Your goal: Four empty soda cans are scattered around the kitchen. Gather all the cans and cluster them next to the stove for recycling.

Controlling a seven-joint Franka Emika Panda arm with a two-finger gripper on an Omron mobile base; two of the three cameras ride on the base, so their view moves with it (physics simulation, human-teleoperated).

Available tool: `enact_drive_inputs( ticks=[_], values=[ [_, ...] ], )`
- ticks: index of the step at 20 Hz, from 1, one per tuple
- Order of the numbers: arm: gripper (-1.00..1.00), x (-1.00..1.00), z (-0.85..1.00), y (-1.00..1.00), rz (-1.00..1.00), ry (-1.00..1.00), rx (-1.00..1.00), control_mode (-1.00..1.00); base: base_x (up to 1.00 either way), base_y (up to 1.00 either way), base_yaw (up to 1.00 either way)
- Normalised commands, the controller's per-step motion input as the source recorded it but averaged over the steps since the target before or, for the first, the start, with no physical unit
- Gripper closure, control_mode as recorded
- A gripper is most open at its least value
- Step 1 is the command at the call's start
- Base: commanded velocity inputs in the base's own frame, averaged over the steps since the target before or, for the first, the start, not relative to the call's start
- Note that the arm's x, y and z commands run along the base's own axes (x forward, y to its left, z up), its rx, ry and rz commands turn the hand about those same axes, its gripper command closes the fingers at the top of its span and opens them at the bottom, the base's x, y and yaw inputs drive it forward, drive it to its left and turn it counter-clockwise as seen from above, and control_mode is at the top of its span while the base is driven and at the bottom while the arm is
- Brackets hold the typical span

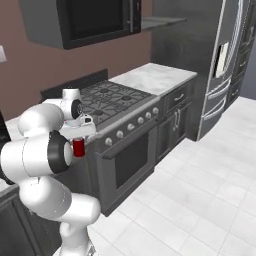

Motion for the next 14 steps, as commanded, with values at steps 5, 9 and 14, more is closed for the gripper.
enact_drive_inputs(
  ticks=[5,9,14],
  values=[
    [1.0,0.0,0.0,0.0,0.0,0.0,0.0,1.0,0.16,0.25,0.18],
    [1.0,0.0,0.0,0.0,0.0,0.0,0.0,1.0,0.32,0.19,0.17],
    [1.0,0.0,0.0,0.0,0.0,0.0,0.0,1.0,0.32,0.18,0.16]
  ],
)
